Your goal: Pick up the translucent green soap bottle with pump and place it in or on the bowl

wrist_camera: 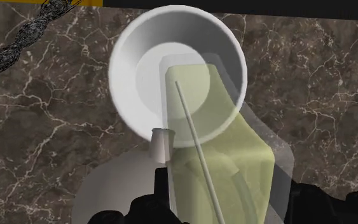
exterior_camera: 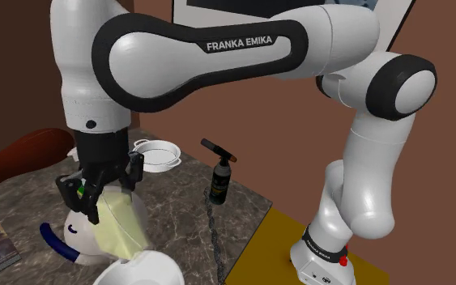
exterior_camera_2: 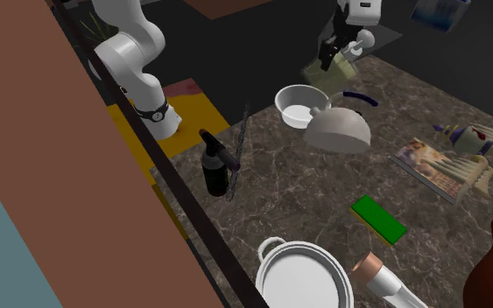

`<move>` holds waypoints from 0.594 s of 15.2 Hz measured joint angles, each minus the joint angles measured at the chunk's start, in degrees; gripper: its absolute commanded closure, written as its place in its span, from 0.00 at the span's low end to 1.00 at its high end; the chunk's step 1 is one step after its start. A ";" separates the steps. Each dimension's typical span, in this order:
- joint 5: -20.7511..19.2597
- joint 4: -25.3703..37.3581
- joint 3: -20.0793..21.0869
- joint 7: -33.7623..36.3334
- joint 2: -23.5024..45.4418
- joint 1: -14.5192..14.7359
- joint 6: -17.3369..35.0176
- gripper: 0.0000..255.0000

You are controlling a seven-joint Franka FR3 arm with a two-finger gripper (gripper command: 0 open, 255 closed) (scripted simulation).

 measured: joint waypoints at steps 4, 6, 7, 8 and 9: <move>-0.17 -0.11 2.15 5.17 0.04 3.15 0.90 1.00; -0.10 -1.51 2.34 5.50 -0.08 3.40 2.23 1.00; -0.18 -1.93 2.37 5.59 0.16 3.51 2.90 1.00; -0.15 -2.69 2.33 5.40 0.19 3.44 3.65 1.00; -0.21 -3.05 2.31 5.36 0.39 3.46 4.21 1.00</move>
